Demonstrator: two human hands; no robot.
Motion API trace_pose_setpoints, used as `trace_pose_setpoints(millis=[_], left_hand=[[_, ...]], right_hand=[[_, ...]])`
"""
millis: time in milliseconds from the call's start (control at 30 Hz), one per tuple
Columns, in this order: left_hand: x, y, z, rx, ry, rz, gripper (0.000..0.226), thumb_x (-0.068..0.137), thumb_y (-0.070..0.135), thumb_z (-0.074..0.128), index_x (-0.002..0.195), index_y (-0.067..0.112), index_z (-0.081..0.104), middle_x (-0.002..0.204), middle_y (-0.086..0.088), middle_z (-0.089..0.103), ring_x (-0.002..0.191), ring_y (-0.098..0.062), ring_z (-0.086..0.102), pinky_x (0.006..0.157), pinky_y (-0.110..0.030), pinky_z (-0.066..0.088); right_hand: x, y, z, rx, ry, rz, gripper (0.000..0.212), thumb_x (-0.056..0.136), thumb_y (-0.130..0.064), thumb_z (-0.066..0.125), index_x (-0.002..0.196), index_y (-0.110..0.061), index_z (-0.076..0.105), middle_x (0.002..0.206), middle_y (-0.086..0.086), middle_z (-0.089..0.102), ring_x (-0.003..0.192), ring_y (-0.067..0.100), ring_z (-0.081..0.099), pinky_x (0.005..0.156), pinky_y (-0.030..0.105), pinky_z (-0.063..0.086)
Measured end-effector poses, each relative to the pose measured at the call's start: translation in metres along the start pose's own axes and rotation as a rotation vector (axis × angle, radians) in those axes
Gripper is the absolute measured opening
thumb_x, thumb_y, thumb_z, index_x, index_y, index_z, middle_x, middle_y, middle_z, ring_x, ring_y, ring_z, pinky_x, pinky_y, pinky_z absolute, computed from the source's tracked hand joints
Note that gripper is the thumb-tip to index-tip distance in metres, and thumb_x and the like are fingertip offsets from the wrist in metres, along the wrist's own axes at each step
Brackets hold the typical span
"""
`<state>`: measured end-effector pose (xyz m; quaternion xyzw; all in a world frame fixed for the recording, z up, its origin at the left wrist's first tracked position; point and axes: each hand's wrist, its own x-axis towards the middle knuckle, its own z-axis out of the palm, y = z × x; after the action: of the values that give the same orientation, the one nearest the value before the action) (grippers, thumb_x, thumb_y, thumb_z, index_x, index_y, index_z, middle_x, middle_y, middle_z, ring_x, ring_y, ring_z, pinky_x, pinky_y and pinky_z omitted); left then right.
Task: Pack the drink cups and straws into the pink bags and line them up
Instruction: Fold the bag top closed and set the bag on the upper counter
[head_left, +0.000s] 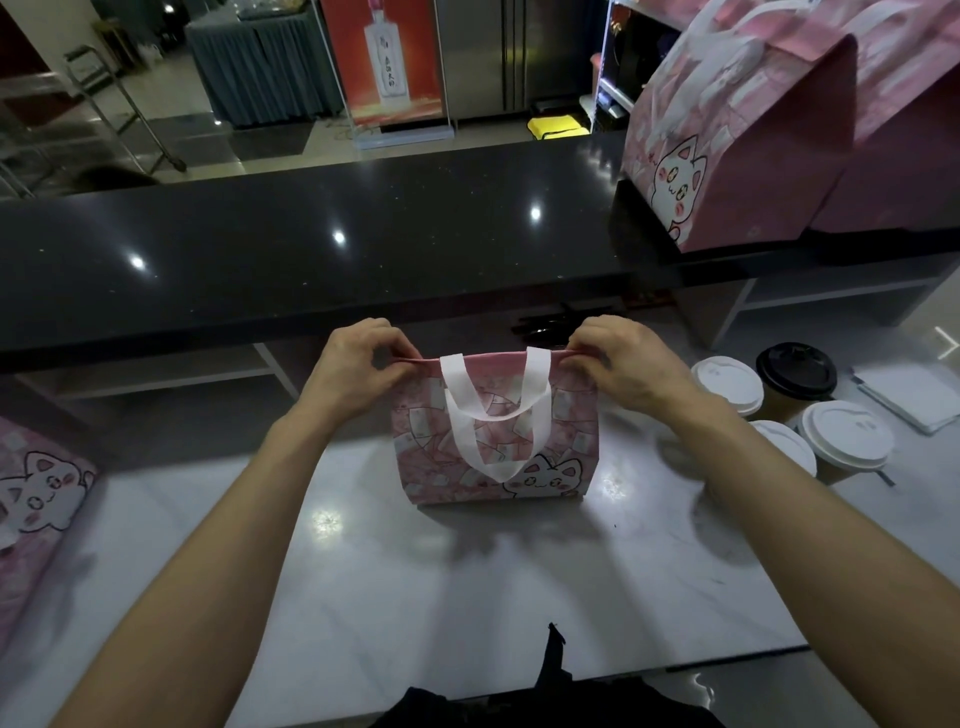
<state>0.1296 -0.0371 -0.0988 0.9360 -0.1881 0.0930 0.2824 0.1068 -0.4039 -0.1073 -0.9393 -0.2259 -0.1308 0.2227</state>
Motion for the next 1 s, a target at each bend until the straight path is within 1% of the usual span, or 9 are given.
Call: trace_pose_setpoints(millis=[200, 400, 467, 567, 667, 767, 833, 900, 1000], left_hand=[[-0.004, -0.005, 0.003, 0.049, -0.027, 0.021, 0.010, 0.089, 0.028, 0.089, 0.090, 0.028, 0.079, 0.091, 0.015, 0.065, 0.091, -0.008, 0.064, 0.078, -0.031, 0.058], [-0.010, -0.007, -0.001, 0.053, -0.094, -0.020, 0.012, 0.093, 0.018, 0.086, 0.103, 0.022, 0.083, 0.096, 0.011, 0.069, 0.093, -0.005, 0.067, 0.085, -0.034, 0.063], [-0.009, -0.005, -0.011, 0.033, -0.163, -0.047, 0.018, 0.091, 0.022, 0.089, 0.104, 0.032, 0.081, 0.098, 0.016, 0.072, 0.096, 0.000, 0.067, 0.087, -0.030, 0.062], [-0.004, 0.001, -0.034, 0.002, -0.277, -0.038, 0.022, 0.092, 0.034, 0.086, 0.111, 0.043, 0.078, 0.108, 0.021, 0.073, 0.104, 0.004, 0.068, 0.091, -0.025, 0.058], [0.007, 0.023, -0.049, -0.037, -0.228, -0.028, 0.013, 0.095, 0.048, 0.074, 0.108, 0.051, 0.074, 0.112, 0.026, 0.070, 0.107, 0.007, 0.065, 0.091, -0.023, 0.054], [0.026, 0.053, -0.039, -0.002, -0.201, -0.016, 0.046, 0.084, 0.080, 0.066, 0.112, 0.046, 0.077, 0.111, 0.025, 0.070, 0.107, 0.003, 0.066, 0.089, -0.024, 0.054], [0.039, 0.070, -0.027, 0.092, -0.266, -0.006, 0.059, 0.080, 0.082, 0.072, 0.120, 0.038, 0.077, 0.113, 0.023, 0.070, 0.107, 0.001, 0.067, 0.089, -0.025, 0.057], [0.046, 0.082, -0.016, 0.235, -0.362, 0.024, 0.058, 0.078, 0.078, 0.079, 0.116, 0.034, 0.079, 0.108, 0.020, 0.071, 0.100, -0.002, 0.068, 0.085, -0.028, 0.061], [0.046, 0.084, -0.003, 0.296, -0.443, 0.026, 0.041, 0.075, 0.065, 0.089, 0.100, 0.034, 0.081, 0.093, 0.016, 0.073, 0.088, -0.004, 0.069, 0.076, -0.032, 0.063]], right_hand=[[-0.008, 0.006, -0.005, -0.105, 0.032, -0.105, 0.019, 0.100, -0.019, 0.074, 0.088, -0.005, 0.068, 0.086, 0.002, 0.063, 0.079, 0.025, 0.057, 0.081, 0.040, 0.050], [-0.016, 0.004, 0.004, -0.095, -0.031, -0.024, 0.014, 0.104, -0.020, 0.068, 0.095, -0.010, 0.063, 0.095, -0.002, 0.055, 0.084, 0.020, 0.052, 0.078, 0.050, 0.055], [-0.016, 0.004, -0.004, -0.047, -0.075, 0.018, 0.016, 0.104, -0.032, 0.066, 0.100, -0.017, 0.067, 0.097, -0.008, 0.057, 0.086, 0.016, 0.055, 0.081, 0.046, 0.056], [-0.007, -0.003, -0.027, 0.088, -0.052, 0.120, 0.040, 0.101, -0.059, 0.051, 0.101, -0.026, 0.074, 0.099, -0.013, 0.064, 0.091, 0.009, 0.062, 0.084, 0.039, 0.055], [0.016, -0.026, -0.042, 0.178, -0.003, 0.142, 0.056, 0.101, -0.067, 0.044, 0.102, -0.023, 0.078, 0.102, -0.009, 0.068, 0.095, 0.012, 0.066, 0.087, 0.042, 0.055], [0.043, -0.056, -0.044, 0.105, -0.156, 0.092, 0.061, 0.091, -0.077, 0.059, 0.118, -0.026, 0.078, 0.114, -0.012, 0.070, 0.104, 0.008, 0.067, 0.092, 0.035, 0.058], [0.058, -0.072, -0.040, -0.042, -0.334, 0.069, 0.066, 0.086, -0.076, 0.071, 0.127, -0.026, 0.075, 0.120, -0.010, 0.070, 0.107, 0.011, 0.067, 0.094, 0.037, 0.059], [0.065, -0.082, -0.032, -0.136, -0.450, 0.077, 0.046, 0.086, -0.063, 0.080, 0.115, -0.027, 0.078, 0.106, -0.009, 0.074, 0.094, 0.013, 0.070, 0.084, 0.041, 0.063], [0.063, -0.085, -0.020, -0.157, -0.456, 0.077, 0.017, 0.085, -0.045, 0.085, 0.090, -0.032, 0.075, 0.084, -0.011, 0.072, 0.078, 0.012, 0.069, 0.069, 0.037, 0.062]])
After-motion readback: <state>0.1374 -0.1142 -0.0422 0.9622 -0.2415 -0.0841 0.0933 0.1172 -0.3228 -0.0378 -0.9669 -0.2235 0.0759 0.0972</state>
